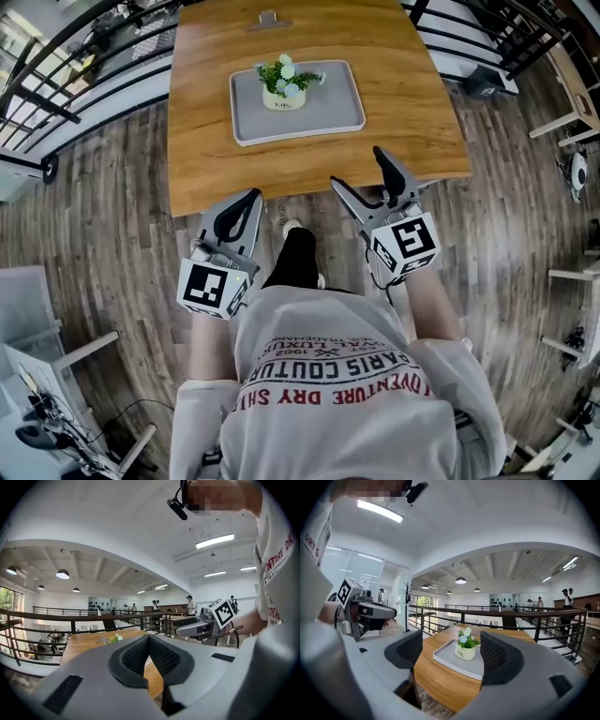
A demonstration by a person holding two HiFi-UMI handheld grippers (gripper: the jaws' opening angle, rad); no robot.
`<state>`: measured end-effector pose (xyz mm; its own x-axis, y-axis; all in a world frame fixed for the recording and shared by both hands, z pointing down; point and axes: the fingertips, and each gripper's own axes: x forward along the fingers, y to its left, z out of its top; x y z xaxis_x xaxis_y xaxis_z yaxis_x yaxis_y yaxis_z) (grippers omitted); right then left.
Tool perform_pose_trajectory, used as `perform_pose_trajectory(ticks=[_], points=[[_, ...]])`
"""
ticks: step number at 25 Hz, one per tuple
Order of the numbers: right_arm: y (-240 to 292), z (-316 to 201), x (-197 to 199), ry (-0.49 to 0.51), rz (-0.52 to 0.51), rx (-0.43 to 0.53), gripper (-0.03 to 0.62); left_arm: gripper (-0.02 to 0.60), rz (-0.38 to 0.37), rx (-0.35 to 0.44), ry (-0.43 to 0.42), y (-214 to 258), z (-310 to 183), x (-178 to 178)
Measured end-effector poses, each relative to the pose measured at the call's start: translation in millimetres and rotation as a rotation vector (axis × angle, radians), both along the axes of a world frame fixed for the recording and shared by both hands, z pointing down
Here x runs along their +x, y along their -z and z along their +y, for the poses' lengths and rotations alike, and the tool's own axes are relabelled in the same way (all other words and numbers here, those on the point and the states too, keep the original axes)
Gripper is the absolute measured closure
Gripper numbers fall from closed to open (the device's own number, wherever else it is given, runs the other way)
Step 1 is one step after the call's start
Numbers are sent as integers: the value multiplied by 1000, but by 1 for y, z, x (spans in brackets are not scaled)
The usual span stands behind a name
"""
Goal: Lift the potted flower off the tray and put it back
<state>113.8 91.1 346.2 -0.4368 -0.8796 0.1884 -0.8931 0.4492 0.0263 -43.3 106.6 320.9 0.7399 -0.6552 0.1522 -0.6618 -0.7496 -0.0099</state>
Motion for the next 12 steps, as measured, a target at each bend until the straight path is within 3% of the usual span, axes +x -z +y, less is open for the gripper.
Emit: perform_pose_trajectory(ticks=[6, 12], points=[[-13, -83, -3, 57, 35, -47, 207, 569, 0, -3, -17, -7, -84, 12], [-36, -152, -1, 109, 141, -116, 197, 569, -11, -5, -21, -8, -156, 14]])
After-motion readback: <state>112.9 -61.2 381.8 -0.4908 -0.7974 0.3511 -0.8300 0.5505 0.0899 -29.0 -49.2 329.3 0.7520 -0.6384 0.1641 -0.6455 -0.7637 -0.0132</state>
